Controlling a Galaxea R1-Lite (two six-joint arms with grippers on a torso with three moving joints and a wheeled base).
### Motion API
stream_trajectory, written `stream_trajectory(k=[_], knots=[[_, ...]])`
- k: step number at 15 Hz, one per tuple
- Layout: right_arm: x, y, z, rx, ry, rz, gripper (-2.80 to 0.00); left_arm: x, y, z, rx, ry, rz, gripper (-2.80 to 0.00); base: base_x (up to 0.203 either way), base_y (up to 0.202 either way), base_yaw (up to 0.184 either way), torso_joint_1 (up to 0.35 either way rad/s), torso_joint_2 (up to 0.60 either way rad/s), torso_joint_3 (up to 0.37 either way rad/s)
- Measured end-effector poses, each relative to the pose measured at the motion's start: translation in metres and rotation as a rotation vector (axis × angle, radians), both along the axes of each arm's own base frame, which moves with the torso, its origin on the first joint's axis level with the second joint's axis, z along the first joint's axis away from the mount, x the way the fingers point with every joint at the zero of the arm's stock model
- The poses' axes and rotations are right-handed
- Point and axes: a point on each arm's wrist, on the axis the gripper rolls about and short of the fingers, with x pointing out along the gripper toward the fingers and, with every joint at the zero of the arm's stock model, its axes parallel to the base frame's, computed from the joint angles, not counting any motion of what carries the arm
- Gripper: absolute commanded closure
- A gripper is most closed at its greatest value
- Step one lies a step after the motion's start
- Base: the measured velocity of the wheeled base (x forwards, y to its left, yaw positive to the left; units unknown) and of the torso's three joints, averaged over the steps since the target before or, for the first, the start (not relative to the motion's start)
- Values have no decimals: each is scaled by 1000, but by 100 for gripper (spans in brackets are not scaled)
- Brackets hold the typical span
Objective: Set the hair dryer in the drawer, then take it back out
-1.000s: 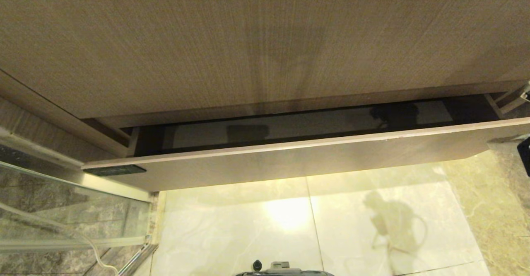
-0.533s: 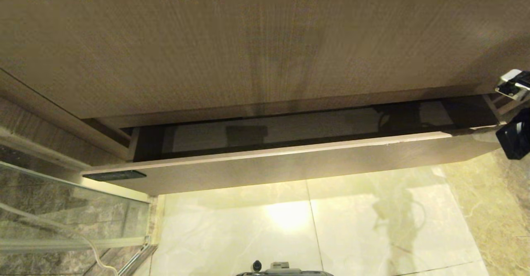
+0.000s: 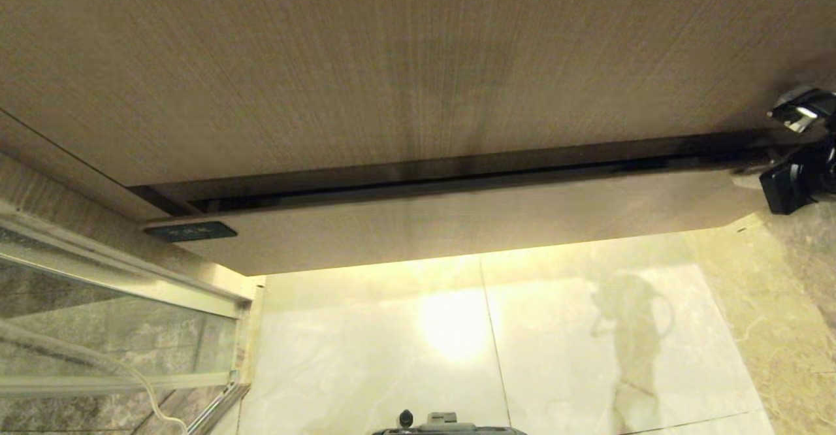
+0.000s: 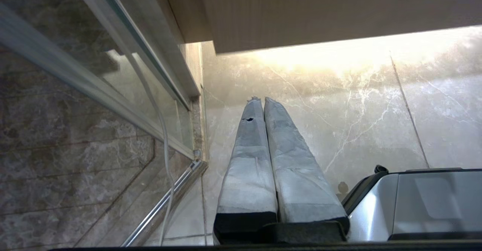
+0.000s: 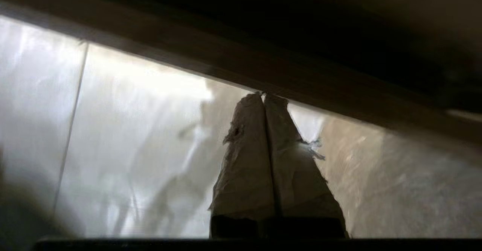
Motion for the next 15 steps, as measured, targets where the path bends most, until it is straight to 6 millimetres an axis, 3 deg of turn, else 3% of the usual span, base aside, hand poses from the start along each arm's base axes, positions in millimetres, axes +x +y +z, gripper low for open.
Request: stream_trajectory(k=[3,7,10,15], knots=[[6,4,14,88,-163,-20,0,0,0,0,0,-1,0,0,0,0,0,0,0,0],[-5,9,24,88,-198,-18,0,0,0,0,0,-1,0,0,0,0,0,0,0,0],[-29,17,16,114,-102,-20,0,0,0,0,0,-1,0,0,0,0,0,0,0,0],[-92,56,1,247,45,6,0,0,0,0,0,-1,0,0,0,0,0,0,0,0]])
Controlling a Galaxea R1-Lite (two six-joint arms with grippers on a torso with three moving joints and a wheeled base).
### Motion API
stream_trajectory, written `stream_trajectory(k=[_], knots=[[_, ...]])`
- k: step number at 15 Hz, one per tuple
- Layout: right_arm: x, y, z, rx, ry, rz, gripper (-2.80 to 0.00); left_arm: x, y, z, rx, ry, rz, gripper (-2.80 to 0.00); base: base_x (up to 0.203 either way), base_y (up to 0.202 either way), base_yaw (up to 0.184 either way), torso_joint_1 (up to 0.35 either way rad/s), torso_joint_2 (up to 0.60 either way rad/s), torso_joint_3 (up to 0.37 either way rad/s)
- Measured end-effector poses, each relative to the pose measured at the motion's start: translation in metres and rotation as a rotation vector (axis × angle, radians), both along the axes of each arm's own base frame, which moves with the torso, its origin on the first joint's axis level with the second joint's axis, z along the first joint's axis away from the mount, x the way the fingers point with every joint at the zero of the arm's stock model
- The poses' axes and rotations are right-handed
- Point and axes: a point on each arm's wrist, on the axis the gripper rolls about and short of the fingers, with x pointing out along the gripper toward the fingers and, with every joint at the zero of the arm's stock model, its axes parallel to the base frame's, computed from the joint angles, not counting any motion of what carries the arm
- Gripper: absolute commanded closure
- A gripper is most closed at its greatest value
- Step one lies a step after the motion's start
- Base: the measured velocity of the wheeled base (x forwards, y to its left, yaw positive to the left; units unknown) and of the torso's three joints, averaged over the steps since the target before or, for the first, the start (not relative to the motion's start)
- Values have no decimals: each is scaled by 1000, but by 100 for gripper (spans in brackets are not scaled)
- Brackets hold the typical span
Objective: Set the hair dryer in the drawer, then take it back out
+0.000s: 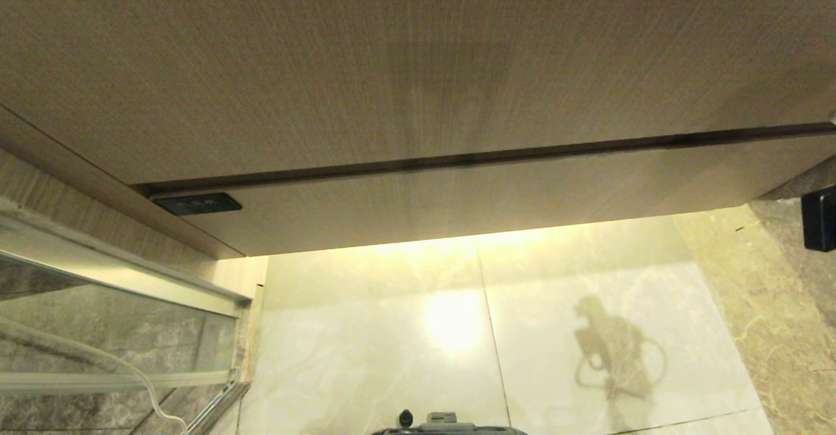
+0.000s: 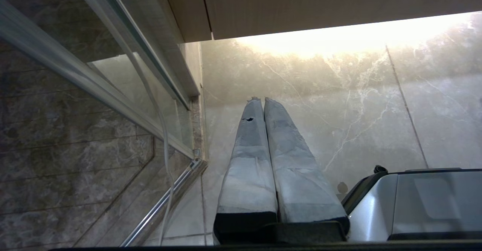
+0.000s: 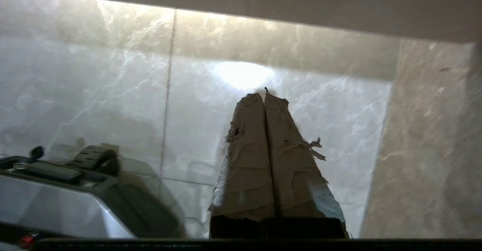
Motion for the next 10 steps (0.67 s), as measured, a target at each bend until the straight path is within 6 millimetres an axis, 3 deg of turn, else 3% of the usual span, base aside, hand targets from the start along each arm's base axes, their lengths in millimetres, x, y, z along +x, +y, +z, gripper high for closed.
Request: stream_trajectory(k=[2,4,7,10], knots=[[-36,14,-11,26,-10,4,0,0,0,0,0,0,0,0,0,0,0,0,0,0],[-80,24,-36,40,-29,11,0,0,0,0,0,1,0,0,0,0,0,0,0,0],[-142,30,-85,52,-89,21,0,0,0,0,0,0,-1,0,0,0,0,0,0,0],[-180,31,-135,72,-162,9,0,0,0,0,0,0,0,0,0,0,0,0,0,0]])
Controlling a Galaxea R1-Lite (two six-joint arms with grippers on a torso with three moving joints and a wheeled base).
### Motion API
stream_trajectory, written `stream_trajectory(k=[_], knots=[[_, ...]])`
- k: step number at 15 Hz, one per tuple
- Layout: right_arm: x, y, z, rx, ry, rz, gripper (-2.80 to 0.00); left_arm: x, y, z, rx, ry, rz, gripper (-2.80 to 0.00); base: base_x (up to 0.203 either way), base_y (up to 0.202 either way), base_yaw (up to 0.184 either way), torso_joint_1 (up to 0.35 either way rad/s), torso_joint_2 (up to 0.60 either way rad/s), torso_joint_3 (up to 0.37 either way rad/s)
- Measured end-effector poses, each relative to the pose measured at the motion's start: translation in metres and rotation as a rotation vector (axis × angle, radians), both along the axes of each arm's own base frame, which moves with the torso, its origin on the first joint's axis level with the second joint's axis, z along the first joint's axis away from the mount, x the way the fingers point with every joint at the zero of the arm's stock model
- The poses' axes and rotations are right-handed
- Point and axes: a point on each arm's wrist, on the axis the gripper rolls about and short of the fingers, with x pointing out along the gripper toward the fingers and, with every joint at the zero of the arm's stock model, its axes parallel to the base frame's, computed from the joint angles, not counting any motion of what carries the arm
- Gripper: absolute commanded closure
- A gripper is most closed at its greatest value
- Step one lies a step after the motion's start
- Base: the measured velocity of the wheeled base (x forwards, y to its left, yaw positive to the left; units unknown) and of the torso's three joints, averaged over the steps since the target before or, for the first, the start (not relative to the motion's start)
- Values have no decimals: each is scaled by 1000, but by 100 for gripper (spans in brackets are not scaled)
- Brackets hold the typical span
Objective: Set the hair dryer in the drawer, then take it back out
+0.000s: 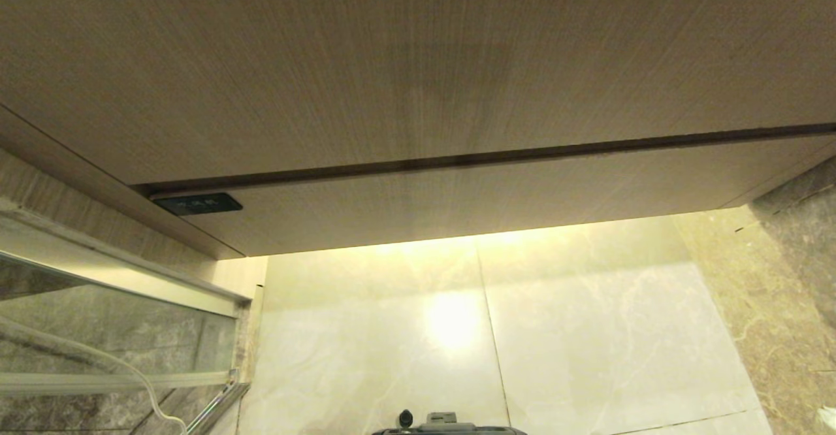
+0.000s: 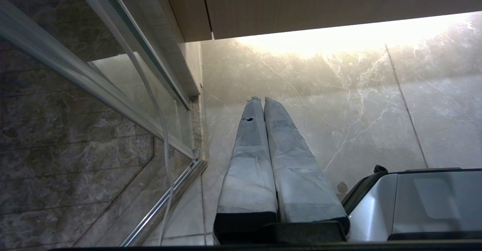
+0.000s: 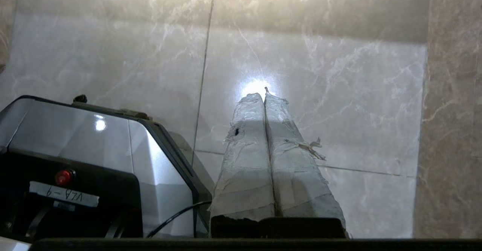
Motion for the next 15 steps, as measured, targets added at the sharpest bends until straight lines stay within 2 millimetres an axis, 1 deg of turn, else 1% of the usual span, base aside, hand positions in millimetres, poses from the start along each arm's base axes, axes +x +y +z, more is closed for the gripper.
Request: stream_trajectory(k=[1,2,6,8,10,15], knots=[[-8,0,-12,6,-42,-9,0,0,0,0,0,0,1,0,0,0,0,0,0,0],[-14,0,-18,11,-101,-14,0,0,0,0,0,0,0,0,0,0,0,0,0,0],[-30,-2,-30,20,-262,-83,0,0,0,0,0,0,0,0,0,0,0,0,0,0],[-34,-4,-37,13,-265,-187,0,0,0,0,0,0,0,0,0,0,0,0,0,0],[-36,-4,-42,28,-247,-167,0,0,0,0,0,0,0,0,0,0,0,0,0,0],[-37,-4,-45,82,-235,-170,0,0,0,0,0,1,0,0,0,0,0,0,0,0]])
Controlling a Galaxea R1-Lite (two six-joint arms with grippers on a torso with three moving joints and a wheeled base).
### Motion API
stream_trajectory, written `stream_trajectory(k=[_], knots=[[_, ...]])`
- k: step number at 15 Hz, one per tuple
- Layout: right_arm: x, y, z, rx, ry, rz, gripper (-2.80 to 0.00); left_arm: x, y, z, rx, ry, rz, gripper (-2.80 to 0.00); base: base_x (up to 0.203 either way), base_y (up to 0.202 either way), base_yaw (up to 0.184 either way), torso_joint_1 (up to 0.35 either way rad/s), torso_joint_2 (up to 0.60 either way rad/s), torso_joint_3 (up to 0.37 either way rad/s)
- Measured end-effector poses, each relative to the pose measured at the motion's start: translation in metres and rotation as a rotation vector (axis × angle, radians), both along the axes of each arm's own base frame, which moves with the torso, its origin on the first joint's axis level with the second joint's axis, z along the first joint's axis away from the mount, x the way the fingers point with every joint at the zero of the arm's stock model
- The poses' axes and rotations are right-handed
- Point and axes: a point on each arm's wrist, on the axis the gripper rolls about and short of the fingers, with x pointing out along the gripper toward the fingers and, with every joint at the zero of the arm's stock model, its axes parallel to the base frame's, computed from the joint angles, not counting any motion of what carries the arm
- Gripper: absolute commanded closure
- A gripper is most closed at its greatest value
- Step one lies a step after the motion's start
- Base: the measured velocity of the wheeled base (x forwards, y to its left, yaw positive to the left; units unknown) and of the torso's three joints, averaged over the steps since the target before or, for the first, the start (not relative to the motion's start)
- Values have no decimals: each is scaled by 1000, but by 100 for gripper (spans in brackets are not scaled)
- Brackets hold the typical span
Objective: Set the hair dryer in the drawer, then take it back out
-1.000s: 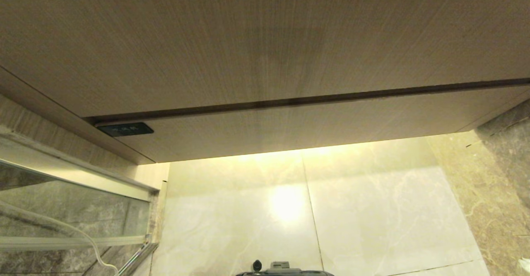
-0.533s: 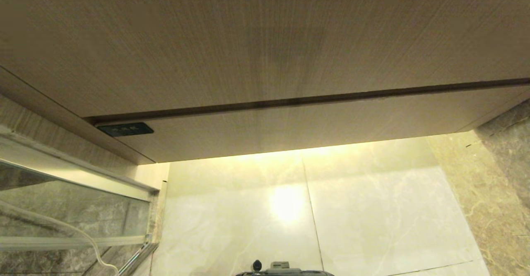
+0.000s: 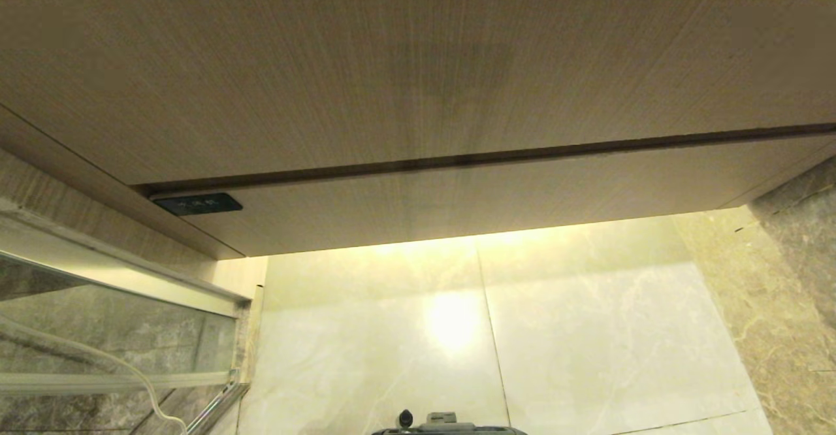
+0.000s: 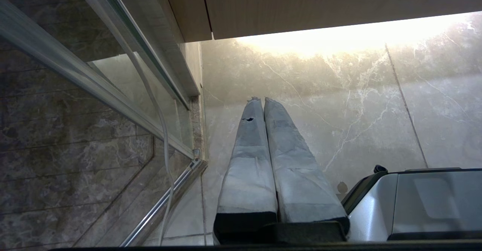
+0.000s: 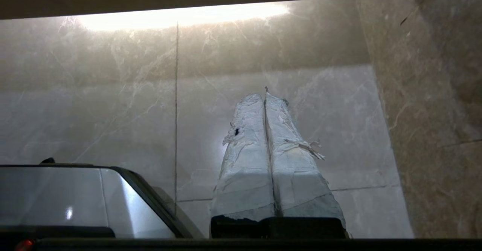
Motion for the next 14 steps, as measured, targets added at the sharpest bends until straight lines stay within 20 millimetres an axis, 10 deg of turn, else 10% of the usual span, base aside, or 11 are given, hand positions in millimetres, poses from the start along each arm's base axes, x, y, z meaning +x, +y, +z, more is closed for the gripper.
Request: stream_trajectory(k=[14], knots=[[0,0,-1,8,7,-2,0,0,0,0,0,-1,0,0,0,0,0,0,0,0]])
